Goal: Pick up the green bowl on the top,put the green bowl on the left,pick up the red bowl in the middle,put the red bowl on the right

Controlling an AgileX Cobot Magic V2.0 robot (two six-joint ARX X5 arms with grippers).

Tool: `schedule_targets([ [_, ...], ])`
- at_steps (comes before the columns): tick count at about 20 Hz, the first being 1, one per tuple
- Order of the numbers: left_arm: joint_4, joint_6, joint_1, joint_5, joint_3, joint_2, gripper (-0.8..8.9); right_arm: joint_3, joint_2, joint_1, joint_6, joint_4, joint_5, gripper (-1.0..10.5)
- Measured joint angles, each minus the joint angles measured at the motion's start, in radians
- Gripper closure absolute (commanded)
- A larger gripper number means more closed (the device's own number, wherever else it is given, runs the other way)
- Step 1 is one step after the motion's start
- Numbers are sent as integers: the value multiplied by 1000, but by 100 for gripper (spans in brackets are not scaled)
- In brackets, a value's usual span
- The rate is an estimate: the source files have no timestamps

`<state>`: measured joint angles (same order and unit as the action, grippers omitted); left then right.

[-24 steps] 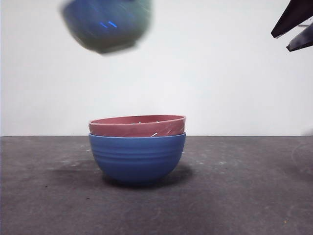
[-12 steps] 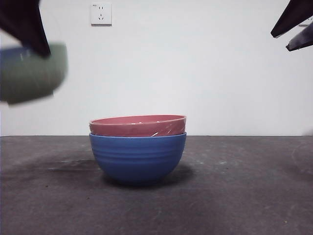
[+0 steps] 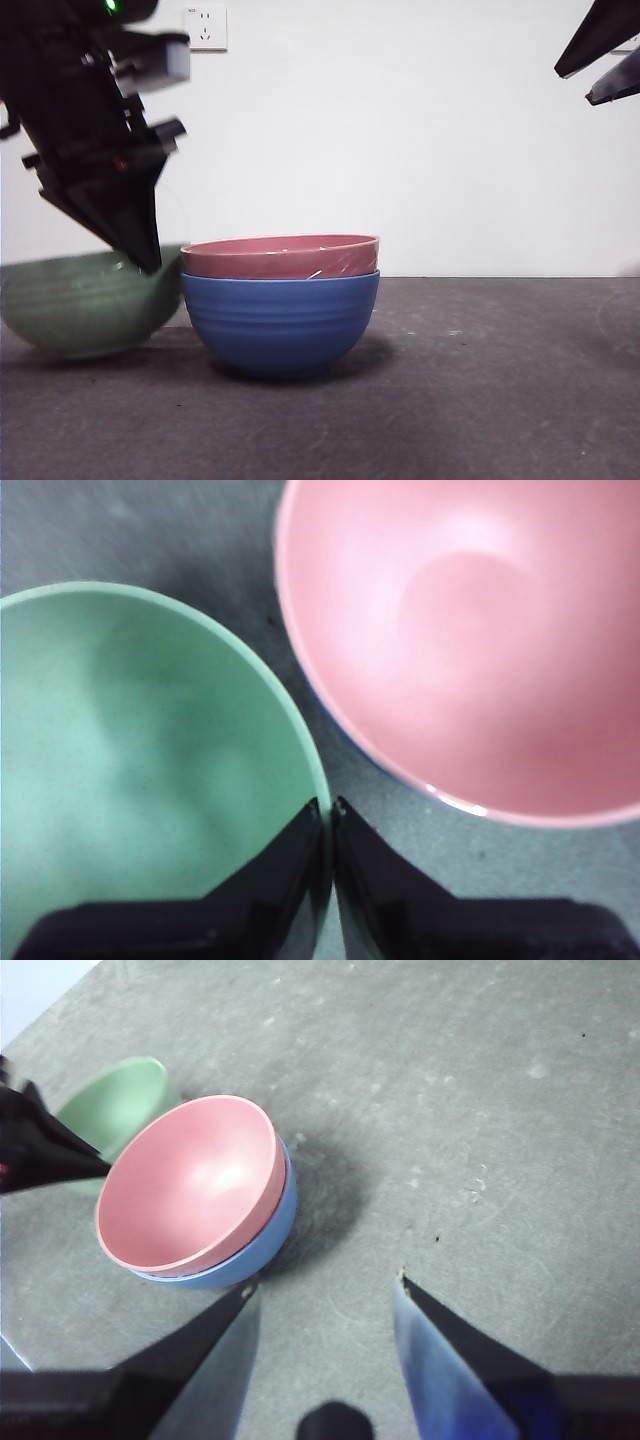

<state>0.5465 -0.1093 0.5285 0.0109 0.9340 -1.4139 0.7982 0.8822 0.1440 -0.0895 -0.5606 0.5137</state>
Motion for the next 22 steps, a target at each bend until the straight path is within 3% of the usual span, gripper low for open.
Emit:
schedule_targets([
  [3,-7,0,1,0,0,-20,789,0,0,0,0,0,0,729],
  [6,-8,1,1,0,0,-19,518,0,0,0,0,0,0,729],
  [10,5,10,1,2,9,42,517,0,0,0,10,12,2,729],
  [14,13,25,1,69,53,220,517,24,18,58,26,30,-6,729],
  [18,79,42,-26,70,56,431,517,172,115,195,16,-17,-108,725],
  [22,186,53,-150,69,55,597,517,370,278,383,-44,-114,-253,724],
])
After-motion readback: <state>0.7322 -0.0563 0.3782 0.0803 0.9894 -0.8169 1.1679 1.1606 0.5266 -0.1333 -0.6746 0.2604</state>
